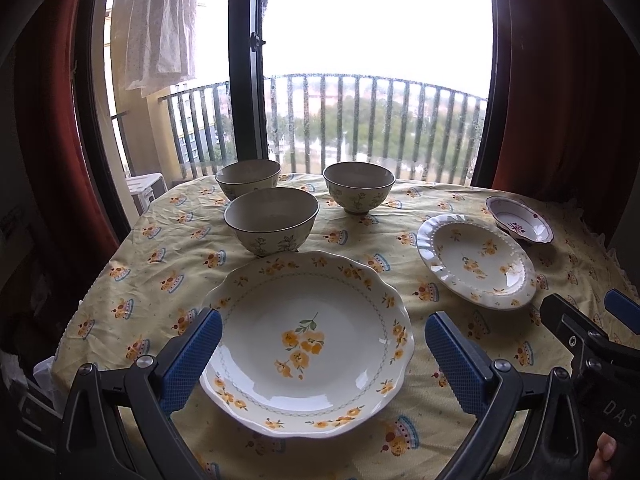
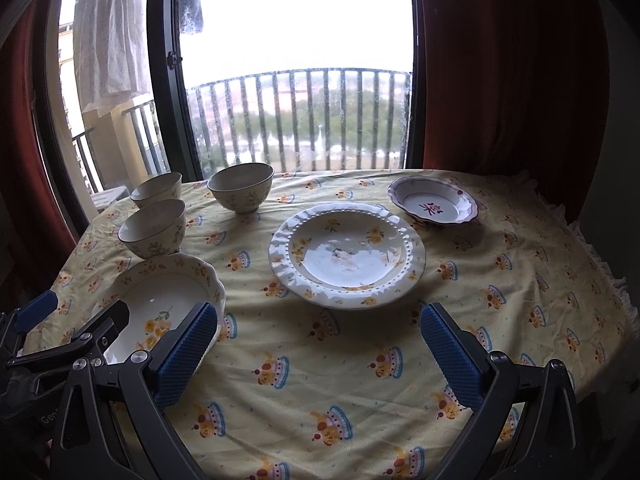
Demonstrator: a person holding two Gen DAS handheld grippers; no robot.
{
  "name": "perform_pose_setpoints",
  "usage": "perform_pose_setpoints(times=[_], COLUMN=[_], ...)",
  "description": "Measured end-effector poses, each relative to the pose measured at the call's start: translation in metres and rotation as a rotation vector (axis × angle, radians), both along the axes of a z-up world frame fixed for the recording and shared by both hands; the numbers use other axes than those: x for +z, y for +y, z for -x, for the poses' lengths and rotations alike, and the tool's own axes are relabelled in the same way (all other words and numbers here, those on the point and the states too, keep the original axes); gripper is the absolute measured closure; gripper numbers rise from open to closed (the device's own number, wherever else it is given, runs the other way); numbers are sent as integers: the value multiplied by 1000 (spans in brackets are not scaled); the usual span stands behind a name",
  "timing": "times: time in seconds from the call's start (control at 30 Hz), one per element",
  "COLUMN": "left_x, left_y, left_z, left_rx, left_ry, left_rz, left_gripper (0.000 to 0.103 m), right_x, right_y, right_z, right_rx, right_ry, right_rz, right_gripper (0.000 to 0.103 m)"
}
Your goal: Organize plates and bowls
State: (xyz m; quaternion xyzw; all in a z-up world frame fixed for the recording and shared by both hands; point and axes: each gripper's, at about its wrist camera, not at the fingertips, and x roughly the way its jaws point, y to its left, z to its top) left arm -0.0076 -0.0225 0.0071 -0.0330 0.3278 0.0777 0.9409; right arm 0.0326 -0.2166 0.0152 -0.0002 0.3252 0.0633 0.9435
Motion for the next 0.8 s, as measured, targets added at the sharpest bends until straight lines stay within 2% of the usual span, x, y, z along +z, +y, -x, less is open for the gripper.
perform_pose_setpoints(times=[0.37,0.53,0.67,0.8], left_x=[0,-4,-5,-14], left_y=[-2,1,10,29], left_z=[-5,-11,-15,-25], left_rx=[8,5,26,55], left_ry=[6,41,67,121], left_rz=[9,0,-32,-9], left_gripper=[1,1,3,8], right_x=[-1,-2,-4,-12], right_y=[-1,0,9,31], right_z=[-4,-10,-23,-37], right_rx=[14,12,26,63], right_ry=[7,20,62,117], right_rz=[-2,-4,-29,-42], right_gripper=[1,1,1,4])
